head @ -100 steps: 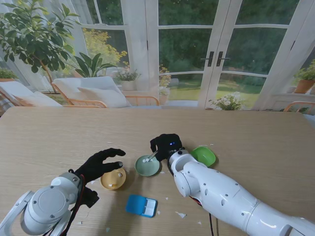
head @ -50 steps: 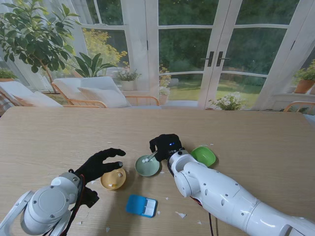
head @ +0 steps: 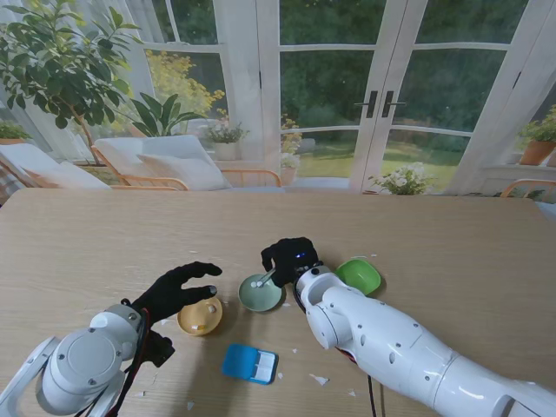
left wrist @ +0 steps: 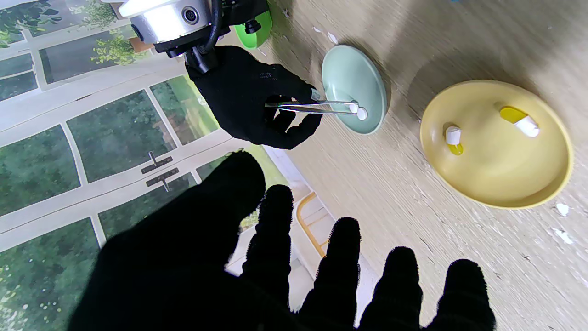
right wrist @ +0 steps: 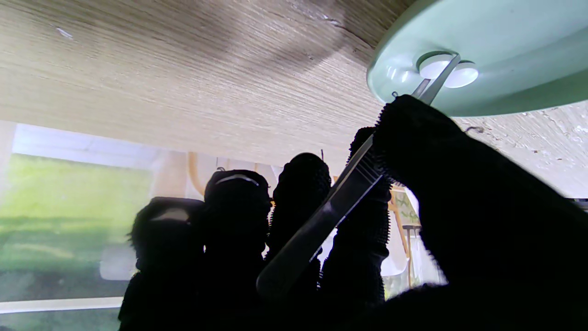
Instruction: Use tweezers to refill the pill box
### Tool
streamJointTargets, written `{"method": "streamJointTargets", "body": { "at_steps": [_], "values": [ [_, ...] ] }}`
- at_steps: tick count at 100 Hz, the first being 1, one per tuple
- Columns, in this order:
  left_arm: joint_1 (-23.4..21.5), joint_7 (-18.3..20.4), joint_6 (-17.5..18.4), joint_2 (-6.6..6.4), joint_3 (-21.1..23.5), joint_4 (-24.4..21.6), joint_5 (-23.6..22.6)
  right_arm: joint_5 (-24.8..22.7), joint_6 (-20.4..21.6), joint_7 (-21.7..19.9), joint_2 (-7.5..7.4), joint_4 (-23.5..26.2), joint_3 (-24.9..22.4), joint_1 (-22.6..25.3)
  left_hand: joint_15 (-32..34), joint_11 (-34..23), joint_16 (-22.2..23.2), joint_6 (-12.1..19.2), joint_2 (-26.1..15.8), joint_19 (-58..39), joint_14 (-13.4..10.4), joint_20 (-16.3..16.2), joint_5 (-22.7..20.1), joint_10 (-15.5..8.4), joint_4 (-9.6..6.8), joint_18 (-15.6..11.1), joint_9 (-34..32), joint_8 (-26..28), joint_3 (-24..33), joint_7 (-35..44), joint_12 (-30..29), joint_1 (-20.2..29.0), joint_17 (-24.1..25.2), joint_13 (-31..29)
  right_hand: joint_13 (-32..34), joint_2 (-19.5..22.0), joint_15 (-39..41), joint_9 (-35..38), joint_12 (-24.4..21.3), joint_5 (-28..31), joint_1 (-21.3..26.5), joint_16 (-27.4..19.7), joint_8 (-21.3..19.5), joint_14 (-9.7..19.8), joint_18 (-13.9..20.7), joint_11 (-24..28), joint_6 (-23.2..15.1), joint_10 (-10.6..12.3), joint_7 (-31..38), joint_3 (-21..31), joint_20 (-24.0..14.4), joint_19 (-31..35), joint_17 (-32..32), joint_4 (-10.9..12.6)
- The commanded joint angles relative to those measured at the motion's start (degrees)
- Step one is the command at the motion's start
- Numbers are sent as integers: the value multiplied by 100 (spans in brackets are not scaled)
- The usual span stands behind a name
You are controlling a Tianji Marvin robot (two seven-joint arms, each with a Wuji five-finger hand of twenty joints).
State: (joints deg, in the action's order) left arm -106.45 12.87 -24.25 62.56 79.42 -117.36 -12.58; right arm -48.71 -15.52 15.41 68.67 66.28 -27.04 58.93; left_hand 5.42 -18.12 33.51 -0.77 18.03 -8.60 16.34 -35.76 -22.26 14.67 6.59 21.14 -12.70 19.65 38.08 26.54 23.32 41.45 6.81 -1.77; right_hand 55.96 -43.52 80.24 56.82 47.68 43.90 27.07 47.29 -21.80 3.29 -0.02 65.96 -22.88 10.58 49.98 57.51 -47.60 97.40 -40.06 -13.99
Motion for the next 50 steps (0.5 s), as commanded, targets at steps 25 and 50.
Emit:
{"method": "streamJointTargets", "body": {
  "at_steps": [25, 50],
  "values": [
    [-8, 101, -31, -1, 3, -27, 18, -65, -55, -13, 20, -4, -16, 33, -78, -22, -19, 253, -43, 121, -136, 50, 93, -231, -158, -177, 26, -55, -65, -32, -15, 49, -34, 142, 18, -175, 100, -61, 60, -33, 14, 47, -113, 100, 173, 141, -161, 209, 45, 83, -26, 359, 27, -21],
    [-10, 109, -30, -3, 5, -31, 21, -124, -73, -70, -17, 50, -30, 46, -80, -21, -22, 247, -37, 120, -138, 50, 116, -233, -159, -177, 36, -48, -61, -15, -15, 51, -34, 142, 22, -197, 102, -65, 56, -44, 9, 48, -123, 104, 177, 141, -122, 226, 18, 88, -24, 357, 25, -23]
  ]
}}
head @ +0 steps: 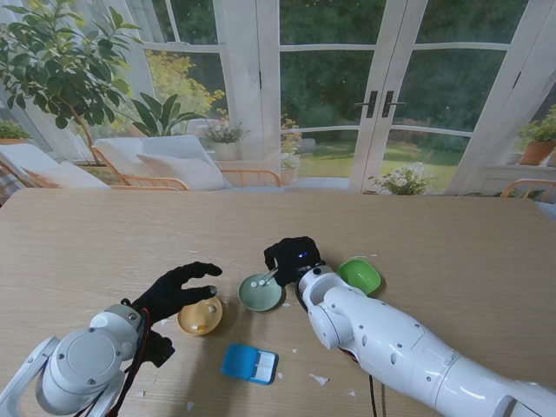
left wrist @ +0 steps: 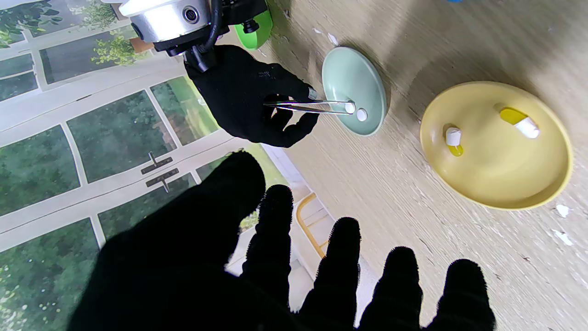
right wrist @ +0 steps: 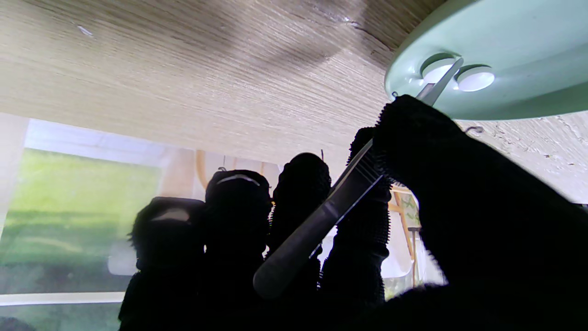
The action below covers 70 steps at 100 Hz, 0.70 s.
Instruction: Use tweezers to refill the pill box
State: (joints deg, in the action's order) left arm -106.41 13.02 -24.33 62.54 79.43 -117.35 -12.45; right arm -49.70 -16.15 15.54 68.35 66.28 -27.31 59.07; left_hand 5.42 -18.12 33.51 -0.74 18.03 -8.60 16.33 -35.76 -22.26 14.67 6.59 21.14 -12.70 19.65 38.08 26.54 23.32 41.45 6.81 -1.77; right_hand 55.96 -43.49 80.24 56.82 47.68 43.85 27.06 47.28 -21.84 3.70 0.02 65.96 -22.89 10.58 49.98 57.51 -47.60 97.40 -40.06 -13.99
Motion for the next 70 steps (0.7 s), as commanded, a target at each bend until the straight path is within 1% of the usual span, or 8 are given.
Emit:
{"method": "streamJointTargets", "body": {
  "at_steps": [1, 23, 36, 44, 54, 70],
  "values": [
    [-15, 94, -22, -1, 4, -32, 7, -27, -9, -86, 13, 53, -4, 32, -80, -22, -22, 243, -39, 119, -136, 50, 117, -236, -159, -177, 34, -48, -61, -15, -15, 48, -34, 143, 22, -200, 102, -65, 56, -42, 10, 48, -118, 63, 172, 141, -119, 228, 15, 89, -24, 357, 24, -23],
    [-14, 100, -19, -2, 4, -33, 11, -75, -6, -140, -18, 91, -1, 37, -80, -20, -22, 243, -36, 118, -136, 49, 121, -231, -159, -180, 35, -47, -56, -10, -16, 52, -34, 143, -6, -266, 90, -98, 54, -44, 37, 49, -187, 76, 173, 140, 4, 239, -108, 151, -23, 357, 24, -14],
    [-12, 102, -22, -2, 1, -32, 14, -64, 21, -119, -11, 78, -9, 36, -80, -20, -22, 243, -36, 119, -136, 50, 116, -233, -158, -179, 35, -47, -52, -6, -16, 53, -34, 143, 17, -279, 98, -54, 58, 23, 89, 52, -285, 71, 173, 163, -101, 260, -17, 164, -23, 357, 24, -22],
    [-11, 101, -24, -2, 0, -32, 12, -31, 64, -56, 11, 31, -13, 30, -79, -22, -21, 244, -40, 118, -141, 49, 123, -239, -157, -179, 36, -48, -56, -8, -15, 49, -34, 143, 61, -176, 112, 25, 54, 267, 130, 53, -371, 61, 177, 185, -225, 244, 169, 207, -20, 356, 4, 6],
    [-14, 98, -22, -2, 0, -34, 8, 0, 117, 14, 32, -20, -12, 21, -79, -25, -21, 245, -33, 118, -134, 49, 119, -233, -158, -179, 29, -47, -52, -4, -14, 53, -34, 143, 112, -63, 119, 104, 29, 560, 150, 46, -370, 24, 156, 180, -340, 239, 301, 266, -16, 357, -28, 45],
    [-16, 101, -25, -2, 5, -35, 8, 1, 163, 57, 26, 11, -62, 59, -79, -23, -21, 243, -33, 118, -135, 49, 121, -231, -159, -177, 35, -48, -48, -4, -15, 54, -33, 143, 139, -30, 129, 145, 21, 713, 180, 44, -365, 10, 134, 184, -354, 225, 392, 294, -19, 369, -47, 55]
  ]
}}
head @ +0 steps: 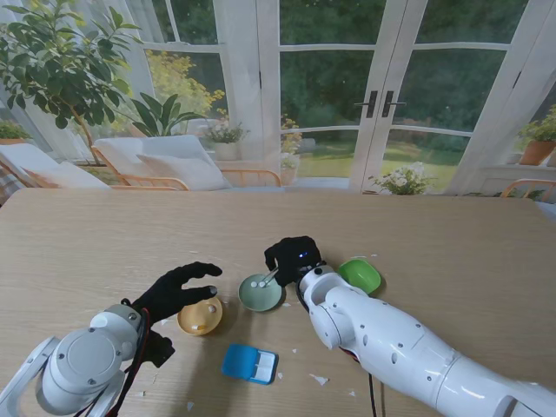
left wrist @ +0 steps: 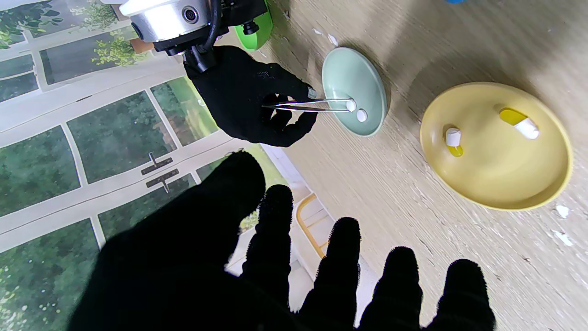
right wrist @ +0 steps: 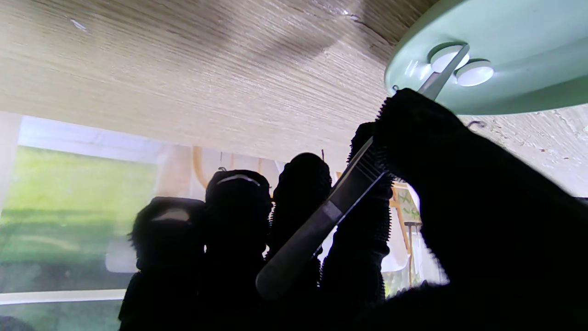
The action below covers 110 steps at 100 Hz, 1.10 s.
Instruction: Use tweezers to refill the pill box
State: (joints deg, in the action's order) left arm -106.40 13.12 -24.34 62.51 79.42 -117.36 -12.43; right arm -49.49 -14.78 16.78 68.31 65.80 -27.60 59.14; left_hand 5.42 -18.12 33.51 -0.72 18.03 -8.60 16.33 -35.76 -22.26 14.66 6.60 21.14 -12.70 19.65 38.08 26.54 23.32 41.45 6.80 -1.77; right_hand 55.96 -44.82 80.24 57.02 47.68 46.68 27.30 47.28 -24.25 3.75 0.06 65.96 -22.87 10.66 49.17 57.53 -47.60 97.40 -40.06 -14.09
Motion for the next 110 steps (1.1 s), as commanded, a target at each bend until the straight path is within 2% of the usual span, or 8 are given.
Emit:
{"method": "streamJointTargets", "body": {
  "at_steps": [1, 15, 31, 53, 74, 93, 110],
  "values": [
    [-17, 91, -25, 1, 6, -34, 7, -23, 26, -69, 26, 73, -43, 61, -79, -23, -20, 243, -33, 118, -133, 49, 124, -231, -159, -177, 34, -48, -49, -5, -15, 52, -32, 143, 139, 105, 129, 125, 21, 431, 158, 44, -123, 5, 130, 184, -355, 217, 475, 294, -19, 369, -48, 66],
    [-17, 89, -32, 2, 11, -35, 10, -125, 39, -160, -78, 414, -295, 286, -79, -24, -20, 246, -29, 118, -134, 49, 126, -238, -158, -177, 30, -49, -52, -5, -15, 45, -33, 143, 145, 100, 134, 132, 21, 442, 163, 43, -117, 10, 121, 186, -357, 207, 498, 291, -23, 378, -57, 60],
    [-16, 87, -63, 4, 13, -40, 24, -427, 68, -369, -278, 1091, -792, 783, -79, -26, -20, 245, -37, 116, -136, 47, 139, -239, -157, -182, 34, -49, -54, -3, -13, 48, -33, 143, 143, 107, 137, 145, 22, 468, 190, 42, -129, 5, 115, 187, -353, 205, 537, 292, -25, 379, -48, 63],
    [-23, 114, -87, -1, 14, -51, 50, -1114, 224, -768, -567, 2277, -1674, 1837, -81, -29, -22, 249, -40, 114, -136, 45, 154, -239, -156, -179, 41, -49, -61, -1, -11, 54, -33, 143, 140, 126, 143, 140, 25, 461, 221, 43, -125, -10, 112, 183, -329, 196, 546, 253, -31, 379, -43, 71],
    [-85, 116, -30, -4, 39, -101, 41, -1589, 507, -1065, -717, 3175, -2319, 2813, -79, -29, -21, 249, -36, 112, -139, 41, 173, -246, -158, -180, 39, -51, -60, -1, -13, 52, -32, 142, 111, 141, 144, 125, 30, 451, 253, 48, -123, -25, 106, 180, -312, 172, 545, 215, -35, 376, -21, 86],
    [-126, 97, 6, 0, 66, -125, 30, -1806, 770, -1241, -799, 3556, -2542, 3386, -81, -22, -23, 250, -35, 112, -134, 40, 180, -245, -158, -177, 41, -54, -57, -3, -17, 43, -31, 142, 107, 156, 138, 120, 34, 450, 266, 49, -129, -10, 104, 175, -309, 172, 544, 176, -41, 374, -21, 101],
    [-134, 100, 27, -2, 70, -126, 25, -1904, 879, -1271, -842, 3545, -2493, 3536, -81, -27, -25, 252, -32, 114, -131, 42, 179, -242, -158, -176, 27, -55, -55, -1, -15, 49, -32, 143, 109, 160, 135, 120, 37, 445, 266, 50, -132, -1, 104, 174, -311, 172, 537, 157, -43, 373, -21, 112]
  ]
}}
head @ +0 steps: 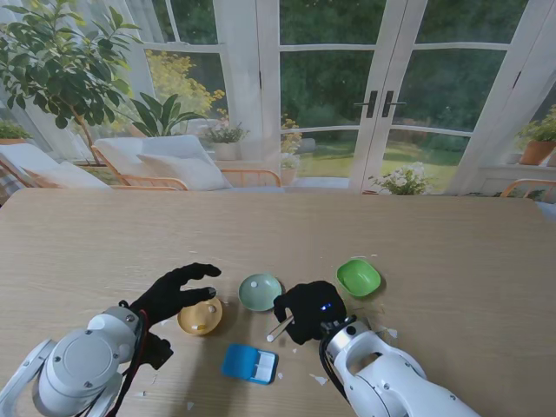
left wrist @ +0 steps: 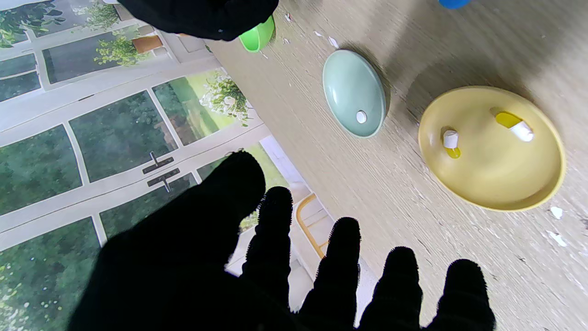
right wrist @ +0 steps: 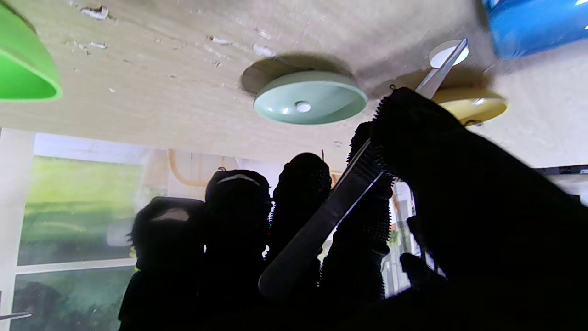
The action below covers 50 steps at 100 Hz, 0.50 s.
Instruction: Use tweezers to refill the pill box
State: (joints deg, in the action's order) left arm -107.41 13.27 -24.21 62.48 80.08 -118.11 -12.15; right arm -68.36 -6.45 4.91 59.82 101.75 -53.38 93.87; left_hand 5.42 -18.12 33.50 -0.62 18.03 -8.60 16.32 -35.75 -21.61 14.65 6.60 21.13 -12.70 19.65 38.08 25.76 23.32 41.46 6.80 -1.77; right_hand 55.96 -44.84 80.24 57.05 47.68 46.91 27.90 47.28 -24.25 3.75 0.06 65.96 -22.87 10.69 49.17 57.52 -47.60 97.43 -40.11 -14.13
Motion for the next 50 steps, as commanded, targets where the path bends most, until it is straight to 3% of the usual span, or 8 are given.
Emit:
{"method": "streamJointTargets", "body": {
  "at_steps": [1, 50],
  "values": [
    [-33, 86, 15, 1, 4, -51, -3, -14, 47, -85, 6, -56, 92, 64, -80, -26, -24, 241, -34, 114, -133, 41, 114, -241, -158, -175, 30, -55, -55, 77, -15, 47, -32, 142, 109, 163, 135, 118, 37, 423, 208, 50, -132, -1, 104, 174, -312, 169, 537, 159, -43, 370, -16, 116],
    [-11, 102, -5, -4, -10, -39, -17, 137, 92, -123, -4, -186, 273, 34, -81, -25, -25, 245, -31, 116, -129, 43, 125, -242, -159, -180, 34, -56, -57, 84, -15, 58, -33, 143, 108, 162, 139, 105, 50, 419, 199, 58, -147, 11, 113, 173, -302, 170, 529, 156, -49, 363, -9, 122]
  ]
}}
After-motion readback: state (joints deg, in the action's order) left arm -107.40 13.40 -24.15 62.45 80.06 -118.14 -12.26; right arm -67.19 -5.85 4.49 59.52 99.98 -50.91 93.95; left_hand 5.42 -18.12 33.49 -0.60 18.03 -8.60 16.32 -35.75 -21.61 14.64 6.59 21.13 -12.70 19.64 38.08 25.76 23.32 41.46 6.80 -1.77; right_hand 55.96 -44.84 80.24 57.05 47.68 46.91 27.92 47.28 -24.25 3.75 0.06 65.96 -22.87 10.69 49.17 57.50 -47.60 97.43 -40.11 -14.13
